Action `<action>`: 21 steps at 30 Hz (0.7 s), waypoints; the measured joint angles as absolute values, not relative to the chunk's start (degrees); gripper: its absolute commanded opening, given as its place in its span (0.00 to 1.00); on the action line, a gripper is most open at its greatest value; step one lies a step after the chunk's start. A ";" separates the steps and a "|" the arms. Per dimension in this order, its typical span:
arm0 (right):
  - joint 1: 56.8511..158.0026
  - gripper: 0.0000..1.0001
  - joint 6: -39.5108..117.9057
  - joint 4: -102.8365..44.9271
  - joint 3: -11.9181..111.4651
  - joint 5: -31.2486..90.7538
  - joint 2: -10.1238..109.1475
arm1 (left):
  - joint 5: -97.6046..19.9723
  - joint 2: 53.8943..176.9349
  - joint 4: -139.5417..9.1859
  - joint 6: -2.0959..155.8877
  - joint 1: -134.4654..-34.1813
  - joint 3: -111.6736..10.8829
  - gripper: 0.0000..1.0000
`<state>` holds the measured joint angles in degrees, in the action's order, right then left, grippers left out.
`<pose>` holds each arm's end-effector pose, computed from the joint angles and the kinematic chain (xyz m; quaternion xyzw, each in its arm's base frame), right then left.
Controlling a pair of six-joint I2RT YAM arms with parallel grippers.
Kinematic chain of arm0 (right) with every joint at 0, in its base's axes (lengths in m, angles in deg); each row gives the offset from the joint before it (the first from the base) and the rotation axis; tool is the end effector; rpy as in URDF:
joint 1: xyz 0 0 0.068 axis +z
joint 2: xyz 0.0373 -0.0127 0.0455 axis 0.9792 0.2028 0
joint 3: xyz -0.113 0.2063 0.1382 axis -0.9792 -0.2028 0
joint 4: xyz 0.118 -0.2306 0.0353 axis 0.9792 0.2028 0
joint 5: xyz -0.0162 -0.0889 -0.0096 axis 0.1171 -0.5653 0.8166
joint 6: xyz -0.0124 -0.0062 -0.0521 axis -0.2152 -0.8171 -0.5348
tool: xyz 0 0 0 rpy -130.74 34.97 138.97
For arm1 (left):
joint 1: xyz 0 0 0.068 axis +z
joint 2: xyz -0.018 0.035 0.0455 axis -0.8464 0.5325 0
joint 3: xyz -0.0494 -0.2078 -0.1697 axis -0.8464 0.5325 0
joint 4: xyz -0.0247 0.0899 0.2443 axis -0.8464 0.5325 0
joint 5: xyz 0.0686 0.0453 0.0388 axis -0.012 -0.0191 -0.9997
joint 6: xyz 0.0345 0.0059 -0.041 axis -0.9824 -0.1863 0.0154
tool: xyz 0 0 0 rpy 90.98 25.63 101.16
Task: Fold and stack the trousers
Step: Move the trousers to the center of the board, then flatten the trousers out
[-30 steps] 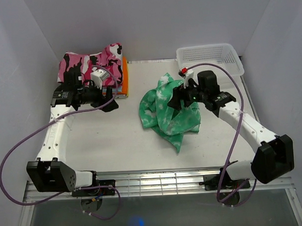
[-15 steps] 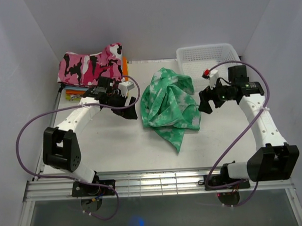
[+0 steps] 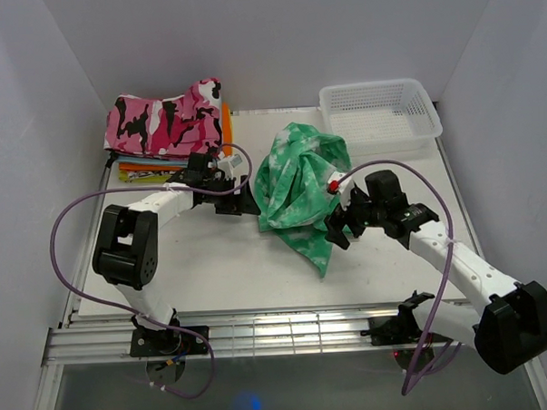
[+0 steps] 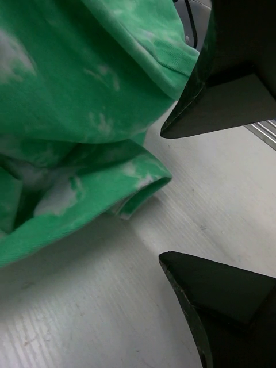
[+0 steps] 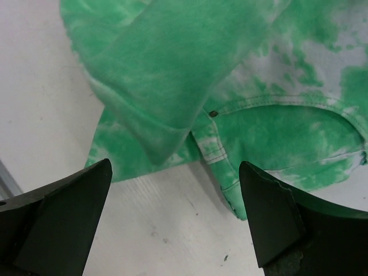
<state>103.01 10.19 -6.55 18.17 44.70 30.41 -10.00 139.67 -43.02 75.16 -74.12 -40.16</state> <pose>0.2016 0.1078 0.2581 -0.4297 0.7861 0.1870 0.4031 0.3294 -0.1188 0.1846 0.1393 0.9045 -0.3571 0.1871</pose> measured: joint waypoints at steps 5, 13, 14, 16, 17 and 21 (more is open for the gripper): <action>104.95 0.93 13.84 -18.04 15.20 35.24 34.03 | -9.28 139.95 -47.26 77.81 -74.07 -40.49 0.86; 104.95 0.91 10.67 -23.97 5.97 30.76 31.98 | -13.04 144.87 -37.67 67.05 -75.17 -73.45 0.87; 104.95 0.93 9.40 -23.55 5.01 30.28 30.52 | -13.21 146.99 -37.25 65.57 -75.67 -79.61 0.88; 104.93 0.94 7.06 -22.92 3.57 29.60 27.54 | -13.17 152.50 -33.88 62.77 -77.07 -93.58 0.88; 104.93 0.95 5.62 -22.39 3.07 29.36 25.97 | -13.25 155.05 -33.14 61.74 -77.83 -98.73 0.89; 104.93 0.94 2.10 -22.00 1.95 27.28 24.13 | -13.28 164.98 -29.95 59.10 -81.66 -112.70 0.91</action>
<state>104.93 2.10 -22.00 1.95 27.28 24.13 -13.28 164.98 -29.95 59.10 -81.66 -112.70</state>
